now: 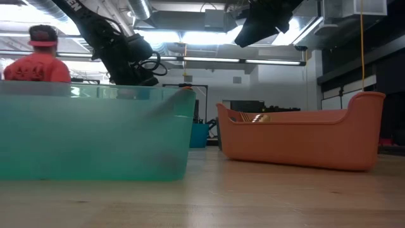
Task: Sort silverware by color (type)
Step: Put the orange fork into the green bin
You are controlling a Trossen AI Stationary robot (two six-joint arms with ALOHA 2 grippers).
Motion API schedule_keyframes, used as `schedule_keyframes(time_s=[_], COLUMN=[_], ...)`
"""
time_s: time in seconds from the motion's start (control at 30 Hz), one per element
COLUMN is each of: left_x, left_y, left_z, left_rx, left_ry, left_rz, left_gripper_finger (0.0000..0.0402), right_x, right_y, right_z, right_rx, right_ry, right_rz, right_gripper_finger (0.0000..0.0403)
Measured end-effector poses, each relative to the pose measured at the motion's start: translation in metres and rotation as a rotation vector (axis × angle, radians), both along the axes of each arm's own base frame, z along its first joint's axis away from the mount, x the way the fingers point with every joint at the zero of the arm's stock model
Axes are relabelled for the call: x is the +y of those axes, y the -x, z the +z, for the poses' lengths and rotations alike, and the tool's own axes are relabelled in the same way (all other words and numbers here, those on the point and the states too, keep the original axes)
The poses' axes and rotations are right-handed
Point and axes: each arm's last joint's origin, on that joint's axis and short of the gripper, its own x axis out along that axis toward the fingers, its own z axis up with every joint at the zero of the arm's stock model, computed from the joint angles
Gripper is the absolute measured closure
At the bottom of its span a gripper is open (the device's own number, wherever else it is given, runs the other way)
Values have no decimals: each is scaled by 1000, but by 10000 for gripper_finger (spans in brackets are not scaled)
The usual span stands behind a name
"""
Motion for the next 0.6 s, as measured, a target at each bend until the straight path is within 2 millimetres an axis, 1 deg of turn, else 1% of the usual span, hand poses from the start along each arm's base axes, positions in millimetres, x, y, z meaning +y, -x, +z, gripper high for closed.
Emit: schedule_keyframes(time_s=[0.17,0.5,0.6], left_x=[0,1,3], left_y=[0,-1,-4], left_z=[0,2,10], left_rx=[-4,-26,-44], left_ry=[-3,-3,-16], left_rz=[0,-6,-8], left_gripper_finger=[224,221,221], right_x=[0,0,0], right_y=[0,0,0], right_z=[0,0,0], right_rx=[0,0,0], right_ry=[0,0,0], right_rz=[0,0,0], right_gripper_finger=[288,288,288])
